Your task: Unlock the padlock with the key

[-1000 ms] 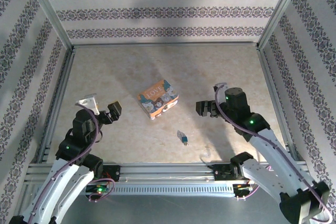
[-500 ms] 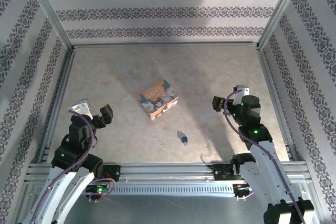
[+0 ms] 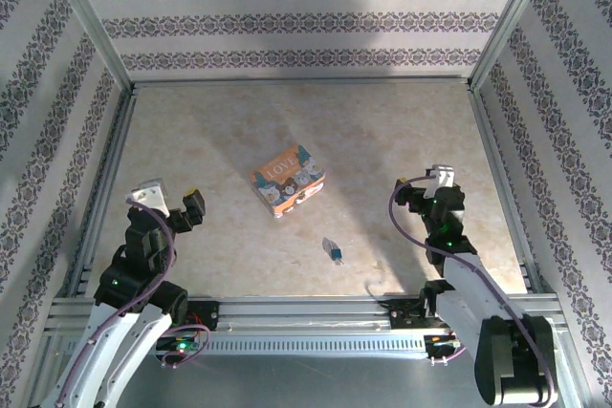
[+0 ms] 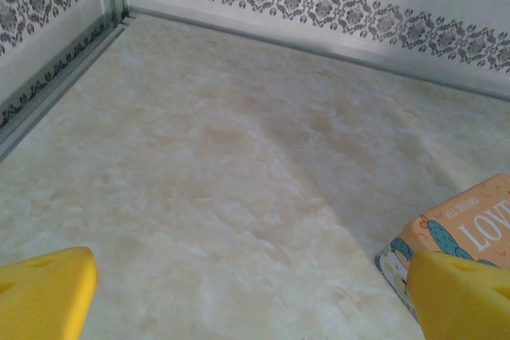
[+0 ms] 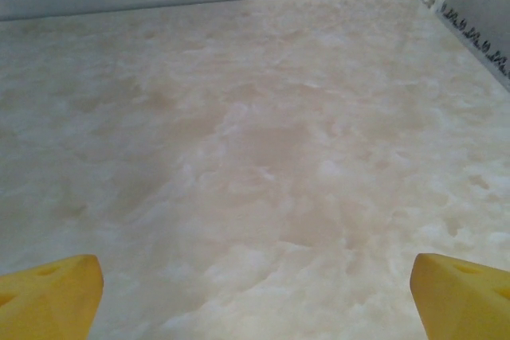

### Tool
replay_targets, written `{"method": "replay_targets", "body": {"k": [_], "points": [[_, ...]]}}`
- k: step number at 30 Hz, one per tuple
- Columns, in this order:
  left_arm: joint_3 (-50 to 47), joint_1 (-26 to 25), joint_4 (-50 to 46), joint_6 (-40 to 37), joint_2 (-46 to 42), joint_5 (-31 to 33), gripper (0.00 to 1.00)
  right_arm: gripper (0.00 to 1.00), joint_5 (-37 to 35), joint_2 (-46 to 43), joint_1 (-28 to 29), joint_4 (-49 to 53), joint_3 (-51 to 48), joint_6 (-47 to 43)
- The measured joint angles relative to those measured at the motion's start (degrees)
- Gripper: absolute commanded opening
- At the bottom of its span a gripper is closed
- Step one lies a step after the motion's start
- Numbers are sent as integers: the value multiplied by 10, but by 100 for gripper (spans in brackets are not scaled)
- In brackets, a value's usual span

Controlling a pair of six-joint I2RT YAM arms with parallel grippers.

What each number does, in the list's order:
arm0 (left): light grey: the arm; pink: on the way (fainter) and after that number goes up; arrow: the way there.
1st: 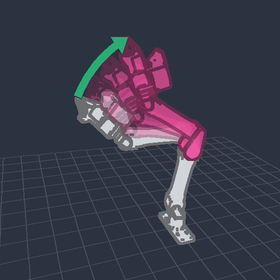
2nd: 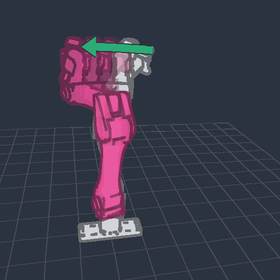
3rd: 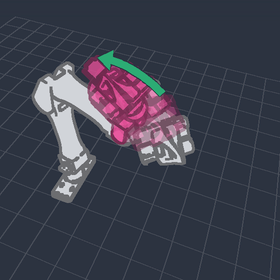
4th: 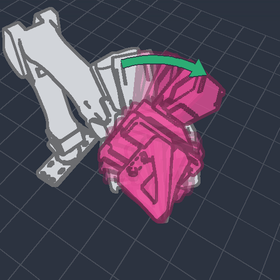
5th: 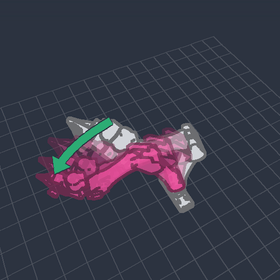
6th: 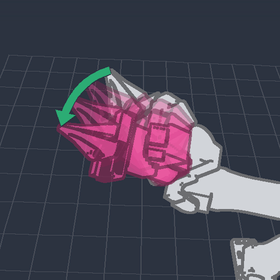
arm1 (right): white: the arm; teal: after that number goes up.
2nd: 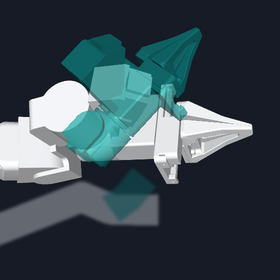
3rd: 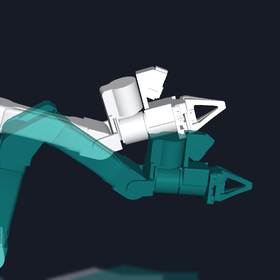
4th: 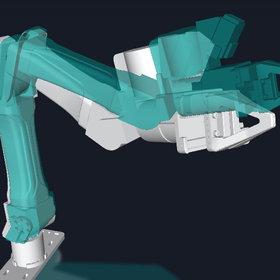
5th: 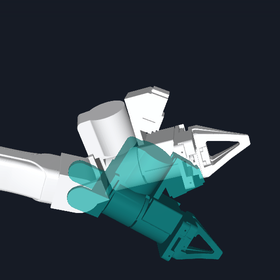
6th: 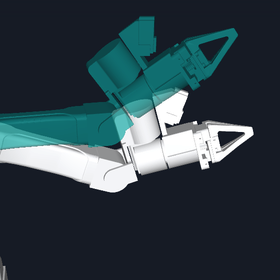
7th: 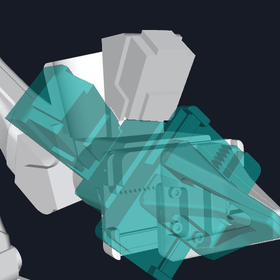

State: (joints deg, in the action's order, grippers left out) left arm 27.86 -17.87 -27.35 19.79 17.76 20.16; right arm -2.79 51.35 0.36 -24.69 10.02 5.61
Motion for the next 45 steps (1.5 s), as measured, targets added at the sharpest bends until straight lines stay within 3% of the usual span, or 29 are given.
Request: {"method": "replay_targets", "body": {"k": [7, 18, 25, 30, 45], "points": [[-25, 0, 57, -12, 42, 33, 99, 98, 27, 147, -25, -191, -12, 0], [-105, 7, 233, -65, 116, 97, 99, 99, 55, 384, -33, -438, -1, 0], [-137, 16, 375, -118, 205, 114, 99, 98, 45, 380, -25, -369, 77, -3], [-146, 30, 490, -161, 319, 110, 99, 98, 34, 371, -10, -337, 108, -13], [-150, 87, 812, -204, 617, 19, 99, 98, 26, 371, -10, -307, 108, -15]]}}
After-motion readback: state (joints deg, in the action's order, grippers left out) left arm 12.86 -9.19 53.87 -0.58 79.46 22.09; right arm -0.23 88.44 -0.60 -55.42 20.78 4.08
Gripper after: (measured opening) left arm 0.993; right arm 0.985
